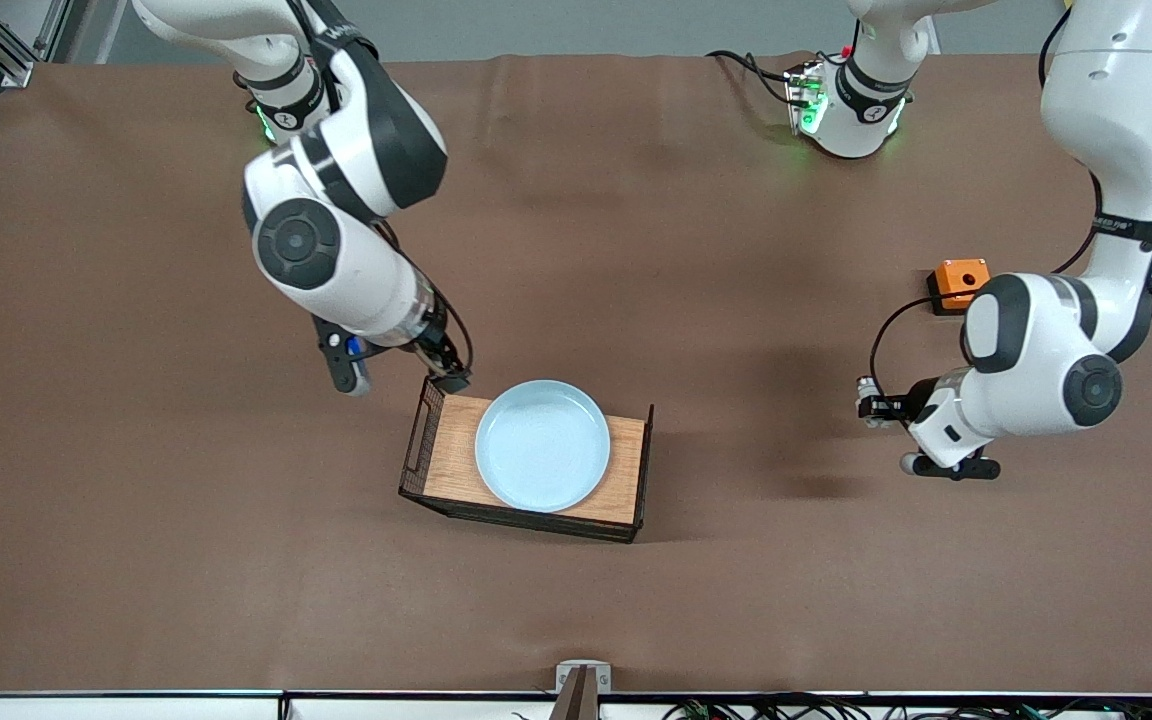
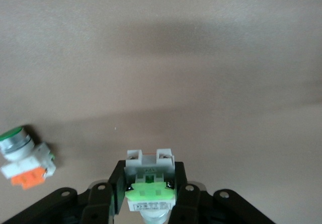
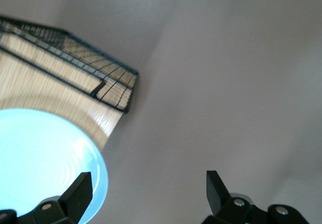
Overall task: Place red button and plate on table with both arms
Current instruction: 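Lower the button beside the red button while the right gripper descends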
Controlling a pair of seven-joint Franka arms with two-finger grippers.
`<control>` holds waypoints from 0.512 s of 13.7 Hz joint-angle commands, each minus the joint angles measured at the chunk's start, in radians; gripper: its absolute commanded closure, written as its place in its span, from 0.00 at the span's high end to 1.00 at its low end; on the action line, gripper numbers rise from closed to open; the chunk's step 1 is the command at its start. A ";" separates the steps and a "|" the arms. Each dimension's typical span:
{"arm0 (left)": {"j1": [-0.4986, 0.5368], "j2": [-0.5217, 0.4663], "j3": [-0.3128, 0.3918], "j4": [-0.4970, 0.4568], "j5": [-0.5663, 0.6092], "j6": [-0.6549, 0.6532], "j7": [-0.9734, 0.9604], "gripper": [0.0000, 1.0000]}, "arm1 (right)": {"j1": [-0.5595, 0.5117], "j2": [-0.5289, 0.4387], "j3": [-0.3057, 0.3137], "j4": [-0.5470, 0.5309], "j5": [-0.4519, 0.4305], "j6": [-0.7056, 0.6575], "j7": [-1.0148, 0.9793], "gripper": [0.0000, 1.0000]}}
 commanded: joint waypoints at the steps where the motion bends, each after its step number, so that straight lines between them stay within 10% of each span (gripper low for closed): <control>1: -0.006 0.031 -0.003 0.002 0.065 0.034 0.000 0.00 | 0.037 0.041 -0.006 0.040 -0.009 0.041 0.024 1.00; 7: -0.012 0.091 -0.002 0.002 0.087 0.037 -0.012 0.02 | 0.052 0.089 -0.006 0.077 -0.017 0.141 -0.092 1.00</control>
